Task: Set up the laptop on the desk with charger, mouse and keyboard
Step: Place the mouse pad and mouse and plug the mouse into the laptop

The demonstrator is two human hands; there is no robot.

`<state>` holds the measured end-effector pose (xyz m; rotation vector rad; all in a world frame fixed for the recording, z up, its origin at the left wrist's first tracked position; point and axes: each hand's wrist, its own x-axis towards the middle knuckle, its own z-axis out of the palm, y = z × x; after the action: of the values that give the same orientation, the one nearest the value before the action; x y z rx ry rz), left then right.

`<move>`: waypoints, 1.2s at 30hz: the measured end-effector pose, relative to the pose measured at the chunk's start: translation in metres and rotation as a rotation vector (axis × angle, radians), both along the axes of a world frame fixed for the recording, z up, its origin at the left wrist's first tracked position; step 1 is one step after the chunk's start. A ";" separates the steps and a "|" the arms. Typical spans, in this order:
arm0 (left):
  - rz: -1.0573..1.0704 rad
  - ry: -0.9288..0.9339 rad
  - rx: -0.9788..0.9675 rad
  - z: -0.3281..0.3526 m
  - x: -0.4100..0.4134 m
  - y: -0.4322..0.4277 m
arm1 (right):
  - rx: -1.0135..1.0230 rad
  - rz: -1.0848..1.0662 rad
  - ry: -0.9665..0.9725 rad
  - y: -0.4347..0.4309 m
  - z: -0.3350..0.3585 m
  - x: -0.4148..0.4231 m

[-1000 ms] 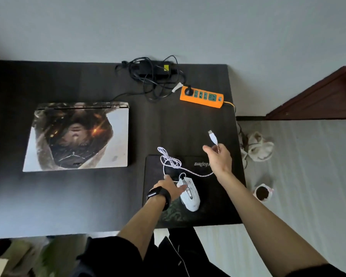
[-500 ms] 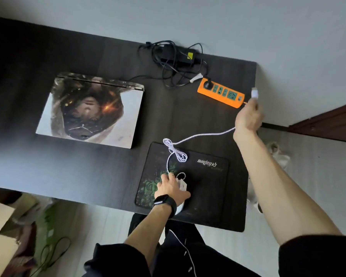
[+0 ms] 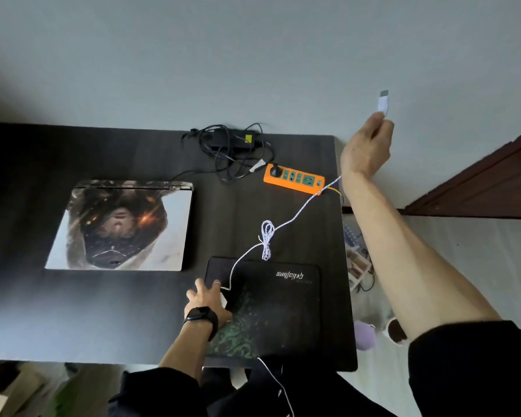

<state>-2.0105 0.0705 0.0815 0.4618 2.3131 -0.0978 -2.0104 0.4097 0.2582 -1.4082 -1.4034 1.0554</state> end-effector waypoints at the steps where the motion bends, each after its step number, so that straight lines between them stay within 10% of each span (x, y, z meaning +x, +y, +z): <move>1: 0.024 -0.010 0.023 0.003 -0.004 0.003 | 0.029 0.033 -0.040 0.000 0.003 0.000; 6: 0.039 -0.069 0.183 0.010 -0.004 0.038 | 0.098 0.473 -0.568 -0.018 -0.037 0.007; 11: 0.004 -0.097 0.223 0.000 0.009 0.043 | -0.347 1.014 -1.036 -0.085 -0.128 0.057; 20: 0.083 -0.146 0.266 -0.011 0.019 0.007 | -1.252 0.801 -0.456 -0.183 -0.217 0.072; 27: 0.079 -0.121 0.177 -0.013 0.028 0.011 | -0.678 0.716 -0.615 -0.180 -0.212 0.059; 32: 0.220 -0.147 0.196 -0.024 0.033 0.021 | -0.601 1.161 -1.229 -0.140 -0.196 0.054; 36: 0.276 -0.160 0.253 -0.030 0.031 0.021 | -0.458 1.264 -1.352 -0.119 -0.182 0.054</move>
<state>-1.9800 0.0920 0.0513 0.2601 2.2150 0.3572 -1.9565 0.2906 0.0757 -1.5467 -3.5030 1.1490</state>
